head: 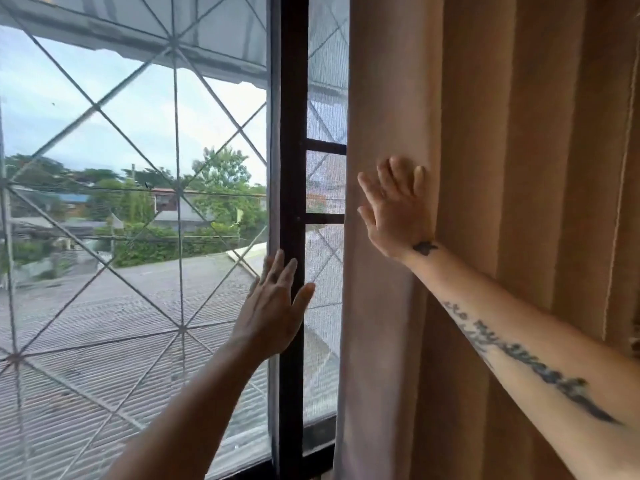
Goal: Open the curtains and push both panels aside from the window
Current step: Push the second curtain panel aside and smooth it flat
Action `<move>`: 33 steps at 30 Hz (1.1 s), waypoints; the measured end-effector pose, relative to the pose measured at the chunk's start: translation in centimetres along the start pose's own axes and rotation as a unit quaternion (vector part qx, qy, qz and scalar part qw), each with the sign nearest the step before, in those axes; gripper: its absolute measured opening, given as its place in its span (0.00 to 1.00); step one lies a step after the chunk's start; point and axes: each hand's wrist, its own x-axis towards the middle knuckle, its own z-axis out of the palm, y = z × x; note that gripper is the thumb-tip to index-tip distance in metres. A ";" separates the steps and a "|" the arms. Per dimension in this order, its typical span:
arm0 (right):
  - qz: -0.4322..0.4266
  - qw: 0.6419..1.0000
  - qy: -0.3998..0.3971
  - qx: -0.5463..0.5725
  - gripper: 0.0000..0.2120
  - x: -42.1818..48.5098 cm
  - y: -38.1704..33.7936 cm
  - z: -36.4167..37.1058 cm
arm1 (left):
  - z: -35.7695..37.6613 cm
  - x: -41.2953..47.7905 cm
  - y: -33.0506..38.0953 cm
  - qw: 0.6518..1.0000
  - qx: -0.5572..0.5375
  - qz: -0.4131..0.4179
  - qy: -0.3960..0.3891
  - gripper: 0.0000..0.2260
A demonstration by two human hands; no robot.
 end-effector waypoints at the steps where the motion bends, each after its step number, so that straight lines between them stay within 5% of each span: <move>1: -0.005 1.000 -0.003 -0.003 0.25 0.1 0.4 0.0 | 1.2 0.0 0.7 1.000 -0.022 -0.003 -0.002 0.28; 11: -0.042 0.997 -0.015 -0.061 0.25 1.9 4.6 -0.3 | 11.4 0.4 9.9 0.981 -0.191 -0.025 -0.007 0.34; 17: -0.045 0.998 -0.003 -0.054 0.26 1.8 7.0 0.3 | 15.1 2.0 13.4 0.985 -0.167 -0.048 0.018 0.43; 23: -0.033 0.999 0.005 -0.041 0.26 1.3 11.0 2.3 | 18.7 4.0 15.2 0.989 -0.139 -0.049 0.030 0.28; 33: -0.068 0.995 0.043 -0.052 0.30 3.8 13.5 6.2 | 23.4 7.7 16.2 0.994 -0.104 0.003 0.025 0.25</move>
